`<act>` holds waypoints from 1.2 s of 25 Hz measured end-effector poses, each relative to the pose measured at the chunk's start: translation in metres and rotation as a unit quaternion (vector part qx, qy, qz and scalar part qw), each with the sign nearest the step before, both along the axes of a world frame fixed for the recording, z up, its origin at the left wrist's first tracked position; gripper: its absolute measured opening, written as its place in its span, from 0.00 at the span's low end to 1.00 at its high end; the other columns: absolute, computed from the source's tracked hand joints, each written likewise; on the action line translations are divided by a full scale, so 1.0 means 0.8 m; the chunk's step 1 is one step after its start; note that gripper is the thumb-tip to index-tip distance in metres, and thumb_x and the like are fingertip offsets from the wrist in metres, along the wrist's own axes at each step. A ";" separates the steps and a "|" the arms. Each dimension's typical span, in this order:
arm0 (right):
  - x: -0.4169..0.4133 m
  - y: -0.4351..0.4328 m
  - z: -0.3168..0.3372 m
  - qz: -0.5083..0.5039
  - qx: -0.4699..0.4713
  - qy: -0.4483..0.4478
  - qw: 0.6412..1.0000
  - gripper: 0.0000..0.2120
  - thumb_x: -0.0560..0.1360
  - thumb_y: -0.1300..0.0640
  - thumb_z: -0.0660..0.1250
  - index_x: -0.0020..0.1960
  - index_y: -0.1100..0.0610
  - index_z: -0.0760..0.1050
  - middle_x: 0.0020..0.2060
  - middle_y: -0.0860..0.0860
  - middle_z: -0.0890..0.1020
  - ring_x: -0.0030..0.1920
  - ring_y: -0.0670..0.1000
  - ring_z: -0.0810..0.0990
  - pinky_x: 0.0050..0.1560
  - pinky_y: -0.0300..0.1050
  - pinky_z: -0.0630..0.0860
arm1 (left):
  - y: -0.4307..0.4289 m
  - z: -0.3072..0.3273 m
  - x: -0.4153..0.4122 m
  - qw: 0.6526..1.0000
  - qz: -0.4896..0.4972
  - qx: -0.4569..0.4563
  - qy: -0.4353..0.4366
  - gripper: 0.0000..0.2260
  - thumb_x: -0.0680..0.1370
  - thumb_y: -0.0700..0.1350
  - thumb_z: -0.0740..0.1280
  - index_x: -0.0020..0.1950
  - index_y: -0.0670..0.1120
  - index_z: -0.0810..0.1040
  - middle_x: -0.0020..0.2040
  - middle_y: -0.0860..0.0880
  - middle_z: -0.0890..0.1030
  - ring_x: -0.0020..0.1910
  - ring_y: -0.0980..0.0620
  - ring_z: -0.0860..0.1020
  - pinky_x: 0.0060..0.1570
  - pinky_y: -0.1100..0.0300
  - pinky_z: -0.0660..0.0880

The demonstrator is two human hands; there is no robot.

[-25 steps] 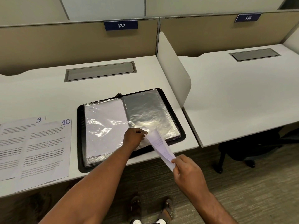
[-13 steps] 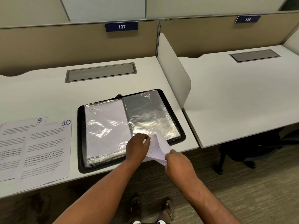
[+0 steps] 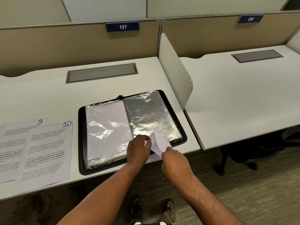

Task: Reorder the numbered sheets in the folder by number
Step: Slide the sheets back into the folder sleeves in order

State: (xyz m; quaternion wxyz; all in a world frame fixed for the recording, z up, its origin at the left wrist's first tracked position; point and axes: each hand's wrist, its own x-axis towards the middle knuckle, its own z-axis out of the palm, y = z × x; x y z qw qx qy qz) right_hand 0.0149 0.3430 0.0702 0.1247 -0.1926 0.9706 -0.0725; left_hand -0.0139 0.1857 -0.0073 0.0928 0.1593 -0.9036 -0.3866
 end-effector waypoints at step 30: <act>0.047 0.116 -0.120 -0.564 -0.494 -0.225 0.622 0.17 0.75 0.65 0.74 0.63 0.59 0.77 0.51 0.56 0.85 0.53 0.56 0.84 0.53 0.53 0.82 | 0.000 -0.048 -0.037 0.962 -0.166 -0.213 0.036 0.03 0.75 0.45 0.71 0.45 0.47 0.83 0.41 0.49 0.82 0.41 0.45 0.79 0.42 0.51 0.75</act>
